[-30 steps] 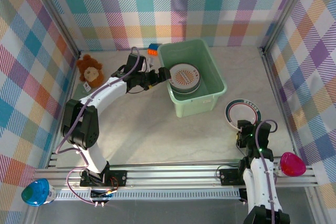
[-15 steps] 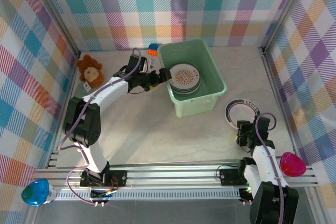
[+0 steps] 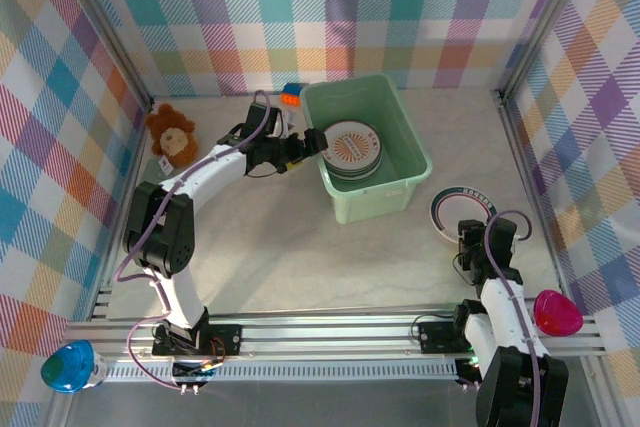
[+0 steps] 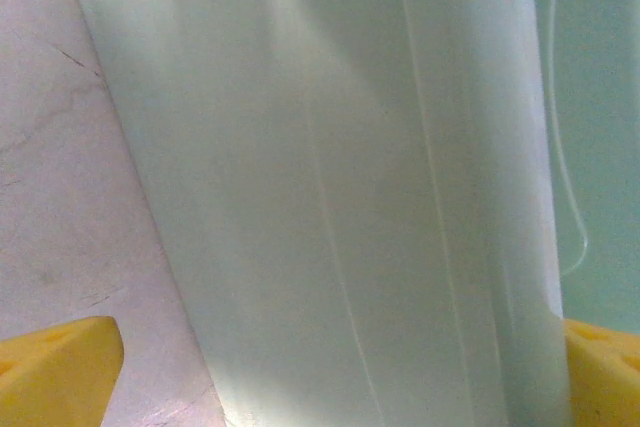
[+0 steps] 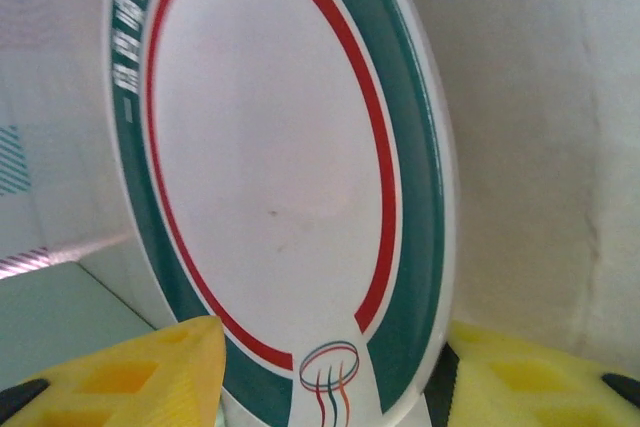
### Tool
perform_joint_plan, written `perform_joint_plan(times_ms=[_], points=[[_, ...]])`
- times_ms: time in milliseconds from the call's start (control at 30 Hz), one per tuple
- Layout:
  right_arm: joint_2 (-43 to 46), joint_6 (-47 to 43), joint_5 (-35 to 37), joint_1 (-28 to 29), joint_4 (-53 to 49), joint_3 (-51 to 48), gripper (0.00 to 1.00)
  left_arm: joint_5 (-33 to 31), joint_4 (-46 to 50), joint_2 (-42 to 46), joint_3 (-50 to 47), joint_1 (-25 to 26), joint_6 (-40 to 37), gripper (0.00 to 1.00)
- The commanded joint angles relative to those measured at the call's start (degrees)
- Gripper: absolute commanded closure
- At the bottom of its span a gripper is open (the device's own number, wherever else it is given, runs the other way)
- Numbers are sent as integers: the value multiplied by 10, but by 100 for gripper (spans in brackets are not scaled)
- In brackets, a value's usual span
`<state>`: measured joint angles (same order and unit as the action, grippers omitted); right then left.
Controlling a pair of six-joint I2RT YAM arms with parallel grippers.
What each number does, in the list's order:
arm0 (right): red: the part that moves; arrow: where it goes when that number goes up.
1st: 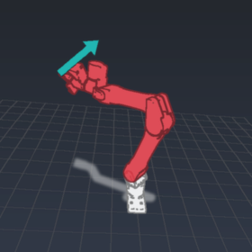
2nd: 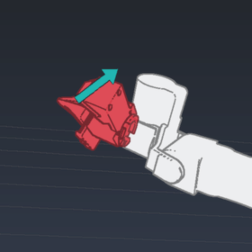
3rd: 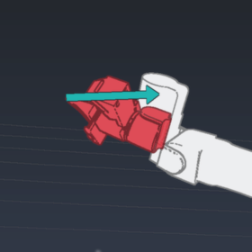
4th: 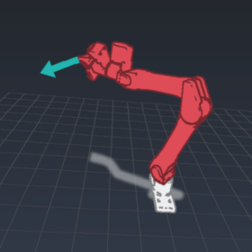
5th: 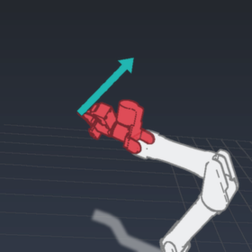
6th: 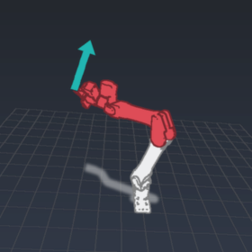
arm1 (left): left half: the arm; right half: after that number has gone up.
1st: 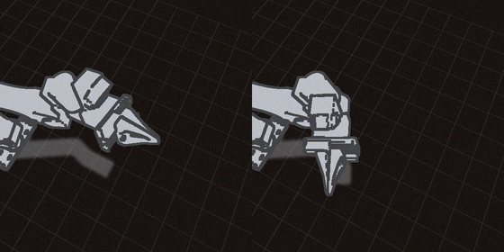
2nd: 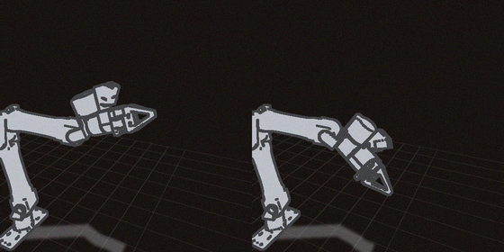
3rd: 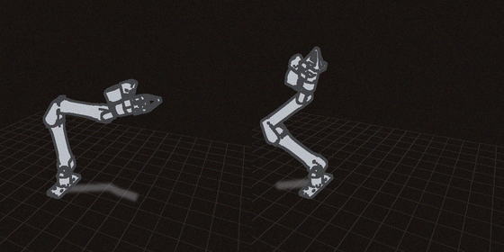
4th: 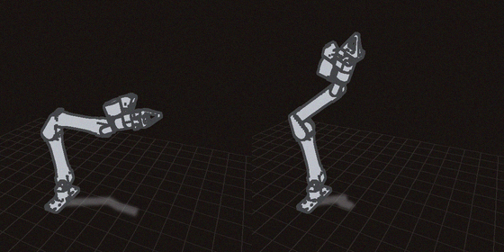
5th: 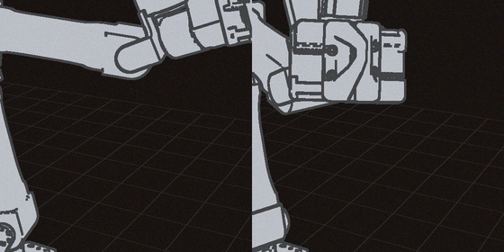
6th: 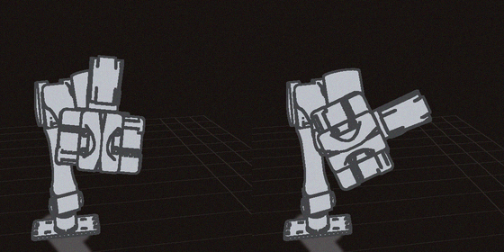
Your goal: Place the plates into the plastic bin on the countertop
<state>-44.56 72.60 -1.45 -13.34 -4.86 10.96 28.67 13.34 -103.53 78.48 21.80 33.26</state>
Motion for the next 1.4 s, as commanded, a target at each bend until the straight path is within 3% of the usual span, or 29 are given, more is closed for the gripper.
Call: perform_joint_plan(times_ms=[0,367,733,967,1367], points=[[-5,-10,29,-1,58,-10,46,8,-1,-5,17,-5,2,0],[-120,-7,19,-1,145,-22,49,8,0,-5,19,-5,2,0],[-135,-17,33,-2,164,-7,65,5,-1,9,13,-5,1,0],[-57,-16,38,-1,119,-8,81,9,-6,19,13,-5,3,0],[117,-16,37,-1,43,-37,100,3,-13,55,-6,-4,-2,0]])
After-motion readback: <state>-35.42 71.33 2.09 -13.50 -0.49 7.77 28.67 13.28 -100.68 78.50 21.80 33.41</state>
